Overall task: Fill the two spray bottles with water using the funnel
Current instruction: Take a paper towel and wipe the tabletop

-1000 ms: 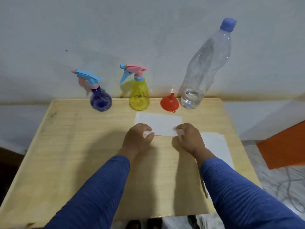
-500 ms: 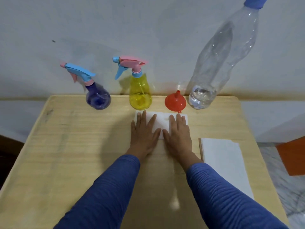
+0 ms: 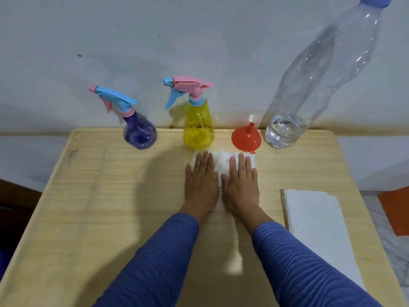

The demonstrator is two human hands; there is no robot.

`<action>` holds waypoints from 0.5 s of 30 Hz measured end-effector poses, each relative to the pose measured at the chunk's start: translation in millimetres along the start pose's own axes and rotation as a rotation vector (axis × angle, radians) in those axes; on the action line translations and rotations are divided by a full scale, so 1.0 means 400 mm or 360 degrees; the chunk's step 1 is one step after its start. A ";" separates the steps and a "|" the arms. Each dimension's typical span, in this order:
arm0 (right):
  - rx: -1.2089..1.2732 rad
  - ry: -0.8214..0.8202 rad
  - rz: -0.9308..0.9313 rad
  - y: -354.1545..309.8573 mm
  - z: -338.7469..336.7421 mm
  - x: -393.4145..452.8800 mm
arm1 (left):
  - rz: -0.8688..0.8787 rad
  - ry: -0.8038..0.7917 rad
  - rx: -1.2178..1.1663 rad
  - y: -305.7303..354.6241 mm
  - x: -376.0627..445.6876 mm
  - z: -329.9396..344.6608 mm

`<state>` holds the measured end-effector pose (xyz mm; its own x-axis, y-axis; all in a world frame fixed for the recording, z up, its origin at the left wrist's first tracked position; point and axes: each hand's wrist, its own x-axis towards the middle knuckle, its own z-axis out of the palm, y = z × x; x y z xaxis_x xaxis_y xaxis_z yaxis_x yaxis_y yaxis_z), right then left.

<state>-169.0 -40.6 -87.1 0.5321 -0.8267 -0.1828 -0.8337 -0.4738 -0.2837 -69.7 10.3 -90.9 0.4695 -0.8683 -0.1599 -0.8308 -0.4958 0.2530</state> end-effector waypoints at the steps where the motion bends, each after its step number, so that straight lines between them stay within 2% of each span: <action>1: 0.0002 0.0001 -0.0002 -0.012 0.005 0.002 | 0.0002 -0.0005 -0.0001 -0.005 0.000 -0.003; 7: -0.0019 -0.0052 -0.0043 -0.114 0.035 -0.006 | 0.0007 -0.0026 0.0029 -0.101 -0.014 -0.031; 15: 0.0024 -0.0092 -0.0101 -0.366 0.111 -0.025 | -0.0025 -0.0034 0.0060 -0.361 -0.051 -0.092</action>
<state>-45.8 50.5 -85.3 0.5918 -0.7761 -0.2180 -0.7960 -0.5197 -0.3104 51.4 99.1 -89.1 0.4763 -0.8598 -0.1840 -0.8342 -0.5080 0.2144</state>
